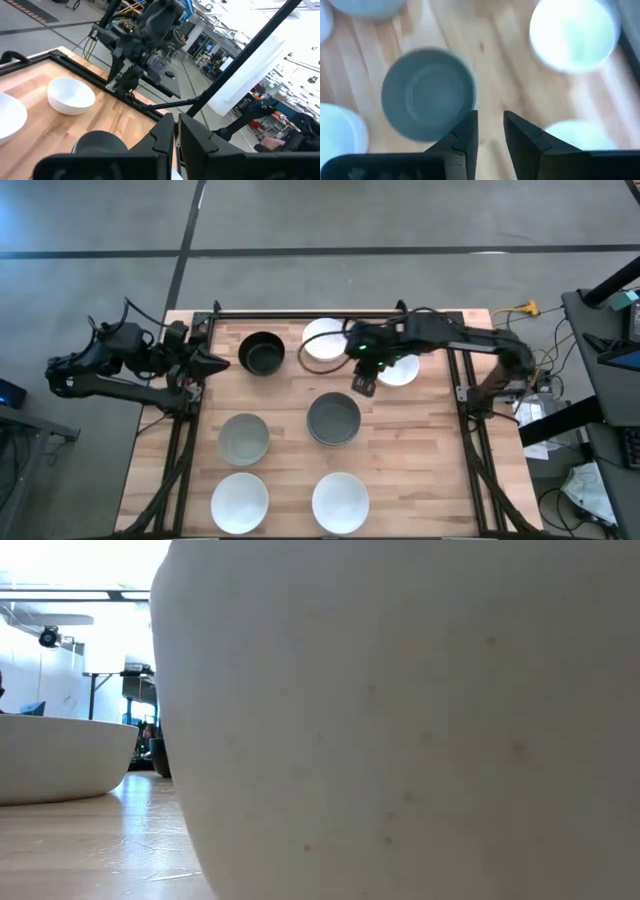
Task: Nest bowls inside each other
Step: Stack the gray bowl into the top of the dark gray bowl
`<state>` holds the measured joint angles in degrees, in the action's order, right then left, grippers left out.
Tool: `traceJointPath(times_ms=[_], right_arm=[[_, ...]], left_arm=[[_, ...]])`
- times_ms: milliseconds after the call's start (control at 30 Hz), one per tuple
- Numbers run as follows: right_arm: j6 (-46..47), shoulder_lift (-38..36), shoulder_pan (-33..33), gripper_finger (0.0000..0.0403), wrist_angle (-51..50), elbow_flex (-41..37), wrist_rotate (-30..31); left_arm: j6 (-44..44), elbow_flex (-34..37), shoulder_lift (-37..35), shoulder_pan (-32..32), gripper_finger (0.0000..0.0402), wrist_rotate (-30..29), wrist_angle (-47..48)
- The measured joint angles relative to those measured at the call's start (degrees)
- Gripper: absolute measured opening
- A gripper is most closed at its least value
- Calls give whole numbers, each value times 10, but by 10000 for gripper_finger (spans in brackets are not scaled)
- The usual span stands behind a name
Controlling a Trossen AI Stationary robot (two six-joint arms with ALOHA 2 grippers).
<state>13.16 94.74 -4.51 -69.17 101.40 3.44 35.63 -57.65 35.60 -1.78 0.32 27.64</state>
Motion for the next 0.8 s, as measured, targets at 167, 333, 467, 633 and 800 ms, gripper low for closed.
traceJointPath(times_ms=[167, 333, 467, 633, 800], right_arm=[[10, -113, -2, 77, 210, -140, -23], [82, -216, 0, 72, 476, -301, -114], [145, -278, 4, 73, 661, -409, -140], [194, -341, 5, 74, 787, -495, -139], [209, -387, 5, 75, 810, -531, -134]], left_arm=[[0, 0, 24, 0, 13, 0, -17], [0, 0, 75, 0, 13, -2, -20], [-2, 0, 119, 0, 13, 21, -17], [-64, 2, 170, 0, 13, 102, -1], [-65, -2, 185, -3, 13, 143, 83]])
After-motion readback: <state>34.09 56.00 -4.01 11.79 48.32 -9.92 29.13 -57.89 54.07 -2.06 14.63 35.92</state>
